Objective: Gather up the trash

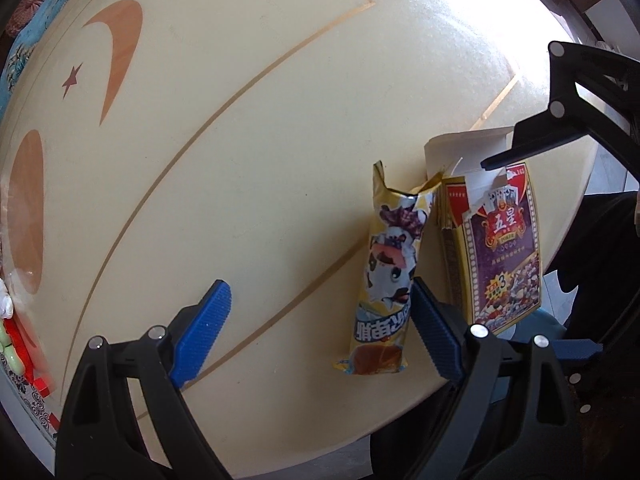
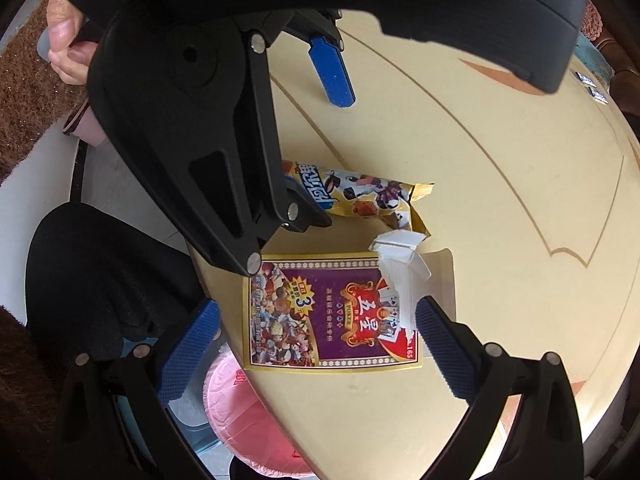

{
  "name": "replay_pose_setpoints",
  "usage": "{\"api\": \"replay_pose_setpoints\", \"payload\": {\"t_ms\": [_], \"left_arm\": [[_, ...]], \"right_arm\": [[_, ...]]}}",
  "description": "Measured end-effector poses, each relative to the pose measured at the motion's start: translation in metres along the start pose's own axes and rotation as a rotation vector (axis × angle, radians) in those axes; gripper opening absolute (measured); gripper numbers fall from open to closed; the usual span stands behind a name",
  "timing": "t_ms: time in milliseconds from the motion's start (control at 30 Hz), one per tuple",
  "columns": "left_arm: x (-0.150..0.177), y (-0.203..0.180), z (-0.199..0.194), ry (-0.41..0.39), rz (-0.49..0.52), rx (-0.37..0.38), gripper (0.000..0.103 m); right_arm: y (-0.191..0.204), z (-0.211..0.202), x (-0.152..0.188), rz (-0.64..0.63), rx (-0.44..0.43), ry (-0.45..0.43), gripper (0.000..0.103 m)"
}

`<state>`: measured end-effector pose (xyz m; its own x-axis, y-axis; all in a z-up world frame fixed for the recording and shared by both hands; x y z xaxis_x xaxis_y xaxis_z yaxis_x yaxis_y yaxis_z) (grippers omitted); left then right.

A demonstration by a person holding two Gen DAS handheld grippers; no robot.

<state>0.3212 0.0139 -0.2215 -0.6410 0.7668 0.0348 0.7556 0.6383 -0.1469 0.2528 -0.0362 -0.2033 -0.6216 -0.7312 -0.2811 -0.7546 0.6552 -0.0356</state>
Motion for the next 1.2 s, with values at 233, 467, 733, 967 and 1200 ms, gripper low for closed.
{"api": "replay_pose_setpoints", "payload": {"t_ms": [233,467,733,967,1200], "left_arm": [[0.003,-0.002,-0.001,-0.018,-0.021,0.006,0.087],[0.005,-0.003,-0.004,-0.042,-0.039,0.003,0.086],[0.011,-0.024,-0.004,-0.056,-0.063,0.0,0.06],[0.012,-0.027,-0.008,-0.071,-0.123,0.005,0.027],[0.016,-0.035,-0.007,-0.074,-0.131,0.014,0.021]], "right_arm": [[-0.002,0.011,0.006,-0.022,0.027,-0.001,0.097],[0.009,0.018,0.01,0.02,0.086,-0.036,0.091],[0.012,0.018,0.013,0.088,0.105,-0.039,0.086],[-0.005,-0.003,0.013,0.134,0.13,-0.053,0.086],[-0.012,-0.017,0.017,0.182,0.178,-0.072,0.086]]}}
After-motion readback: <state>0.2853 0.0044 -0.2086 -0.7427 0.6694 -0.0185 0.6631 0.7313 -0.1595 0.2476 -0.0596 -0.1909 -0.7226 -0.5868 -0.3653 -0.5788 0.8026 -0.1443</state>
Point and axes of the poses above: each gripper's, at about its wrist camera, not at the fingertips, and z roughly the way its jaws point, y to its left, x to its underside, the point moved 4 cm from there along z, roughly the way its jaws point, and after that the axes turned 9 degrees about x, right-handed, at the moved point
